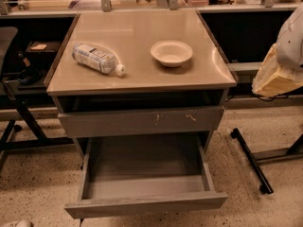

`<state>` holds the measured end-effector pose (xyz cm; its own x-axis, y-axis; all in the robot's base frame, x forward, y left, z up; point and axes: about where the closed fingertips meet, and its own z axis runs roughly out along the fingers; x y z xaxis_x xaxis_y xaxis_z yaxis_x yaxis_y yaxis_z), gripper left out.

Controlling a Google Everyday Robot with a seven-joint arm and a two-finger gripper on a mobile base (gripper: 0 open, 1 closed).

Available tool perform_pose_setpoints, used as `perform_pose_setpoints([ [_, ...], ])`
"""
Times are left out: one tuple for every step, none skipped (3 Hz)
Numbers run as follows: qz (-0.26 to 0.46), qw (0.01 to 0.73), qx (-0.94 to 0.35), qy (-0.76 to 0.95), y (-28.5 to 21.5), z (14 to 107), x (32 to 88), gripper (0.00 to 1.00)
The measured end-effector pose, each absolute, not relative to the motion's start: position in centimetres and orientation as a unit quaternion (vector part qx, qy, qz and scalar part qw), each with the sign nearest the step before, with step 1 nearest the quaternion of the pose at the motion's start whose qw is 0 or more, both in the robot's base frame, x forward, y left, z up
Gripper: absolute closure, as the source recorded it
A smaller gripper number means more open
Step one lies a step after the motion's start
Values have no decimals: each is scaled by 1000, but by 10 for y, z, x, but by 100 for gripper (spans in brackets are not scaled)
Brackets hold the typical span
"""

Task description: Close middle drawer

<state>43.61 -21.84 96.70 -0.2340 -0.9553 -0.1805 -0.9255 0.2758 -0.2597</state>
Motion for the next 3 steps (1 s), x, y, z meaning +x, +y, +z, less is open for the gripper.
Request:
perform_pose_setpoints([
  [-38,123,-597,792,-216,934,402,100],
  [9,64,-607,792,-209,868,353,100],
  [68,9,-616,785,-198,810,313,100],
])
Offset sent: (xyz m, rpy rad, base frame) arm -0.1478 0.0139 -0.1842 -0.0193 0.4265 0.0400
